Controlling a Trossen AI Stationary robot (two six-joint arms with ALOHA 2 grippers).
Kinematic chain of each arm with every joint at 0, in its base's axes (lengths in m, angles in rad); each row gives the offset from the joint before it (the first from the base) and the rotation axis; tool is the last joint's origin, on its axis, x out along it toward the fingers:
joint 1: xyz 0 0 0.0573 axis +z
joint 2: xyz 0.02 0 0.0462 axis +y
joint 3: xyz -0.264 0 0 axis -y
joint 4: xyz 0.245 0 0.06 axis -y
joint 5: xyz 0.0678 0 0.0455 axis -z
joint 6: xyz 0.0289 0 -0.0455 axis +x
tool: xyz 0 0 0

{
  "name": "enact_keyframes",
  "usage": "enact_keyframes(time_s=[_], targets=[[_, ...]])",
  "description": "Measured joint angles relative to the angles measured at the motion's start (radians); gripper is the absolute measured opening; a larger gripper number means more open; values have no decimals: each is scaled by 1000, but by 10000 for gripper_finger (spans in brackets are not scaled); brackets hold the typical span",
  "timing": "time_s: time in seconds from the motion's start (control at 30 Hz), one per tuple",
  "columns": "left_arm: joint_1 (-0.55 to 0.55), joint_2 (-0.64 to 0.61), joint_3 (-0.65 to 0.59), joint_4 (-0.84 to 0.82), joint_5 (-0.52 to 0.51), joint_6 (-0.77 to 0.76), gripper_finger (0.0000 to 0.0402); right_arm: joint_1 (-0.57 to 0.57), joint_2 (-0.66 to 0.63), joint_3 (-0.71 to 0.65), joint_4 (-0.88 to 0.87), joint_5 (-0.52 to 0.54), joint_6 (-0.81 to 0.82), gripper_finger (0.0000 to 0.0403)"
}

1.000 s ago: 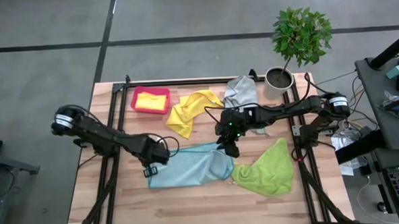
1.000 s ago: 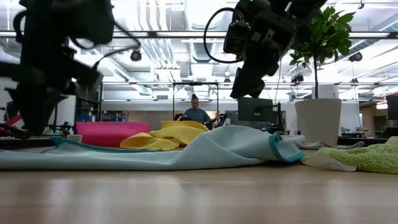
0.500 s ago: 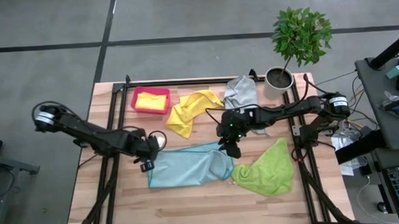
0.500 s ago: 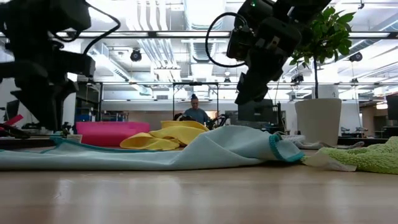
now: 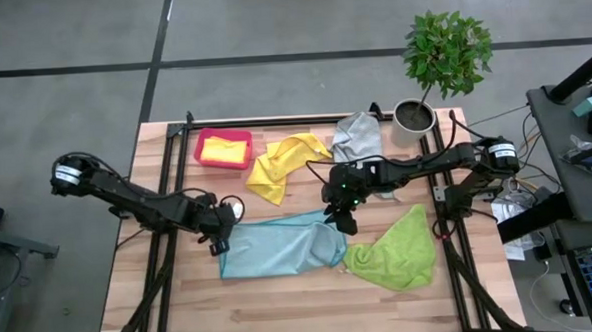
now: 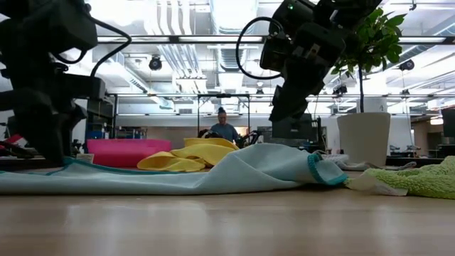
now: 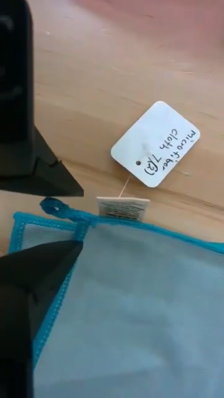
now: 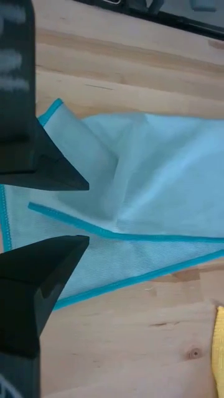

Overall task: Fold microfiber towels
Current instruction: Fold the light blue microfiber cloth

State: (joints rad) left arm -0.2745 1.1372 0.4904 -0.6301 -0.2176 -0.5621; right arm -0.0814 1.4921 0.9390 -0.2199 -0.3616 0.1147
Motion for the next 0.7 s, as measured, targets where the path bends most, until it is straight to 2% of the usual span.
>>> enact_keyframes(time_s=[0.27, 0.53, 0.7], targets=[[0, -4, 1, 1, 1, 1, 7, 0, 0, 0, 2, 0, 21, 118], [0, -10, 57, -9, 4, 1, 1, 1, 0, 0, -67, -5, 132, 118], [-4, -10, 109, -9, 81, 26, 1, 10, 0, -5, -125, -7, 163, 118]])
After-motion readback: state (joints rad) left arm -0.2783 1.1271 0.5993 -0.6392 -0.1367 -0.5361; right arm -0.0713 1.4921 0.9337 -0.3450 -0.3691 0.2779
